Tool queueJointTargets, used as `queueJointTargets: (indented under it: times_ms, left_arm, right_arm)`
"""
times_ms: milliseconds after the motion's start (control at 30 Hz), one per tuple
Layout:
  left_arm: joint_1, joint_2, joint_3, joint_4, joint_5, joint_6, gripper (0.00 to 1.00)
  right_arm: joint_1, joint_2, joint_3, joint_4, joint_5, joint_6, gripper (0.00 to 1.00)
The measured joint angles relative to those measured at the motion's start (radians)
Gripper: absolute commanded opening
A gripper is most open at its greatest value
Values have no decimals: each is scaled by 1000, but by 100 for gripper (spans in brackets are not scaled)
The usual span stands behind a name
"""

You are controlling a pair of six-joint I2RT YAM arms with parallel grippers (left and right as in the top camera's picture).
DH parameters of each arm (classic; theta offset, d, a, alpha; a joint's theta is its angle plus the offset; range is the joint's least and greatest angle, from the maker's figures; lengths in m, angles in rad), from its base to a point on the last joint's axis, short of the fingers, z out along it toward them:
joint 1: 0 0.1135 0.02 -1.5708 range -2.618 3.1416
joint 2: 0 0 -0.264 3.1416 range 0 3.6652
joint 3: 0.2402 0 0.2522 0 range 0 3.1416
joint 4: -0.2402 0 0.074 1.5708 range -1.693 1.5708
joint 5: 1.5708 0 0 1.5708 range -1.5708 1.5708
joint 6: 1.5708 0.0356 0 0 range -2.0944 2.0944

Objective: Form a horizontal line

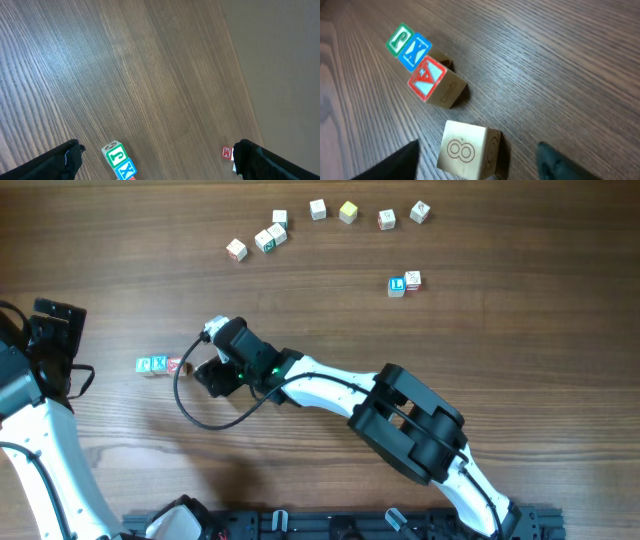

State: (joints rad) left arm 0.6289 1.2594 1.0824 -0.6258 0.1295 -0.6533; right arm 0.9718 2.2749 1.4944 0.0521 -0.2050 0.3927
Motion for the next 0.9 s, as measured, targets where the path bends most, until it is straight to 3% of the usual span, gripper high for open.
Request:
queueJointTargets:
  times_ms: [67,533,900]
  left_arm:
    - [0,0,0,-3,0,0,100]
    - [0,0,0,-38,0,0,100]
    - [0,0,0,-56,0,0,100]
  right_arm:
    - [0,0,0,1,0,0,99]
    - [-25,-116,0,-119,0,3,100]
    - [-169,-189,4,-261,-63,82,100]
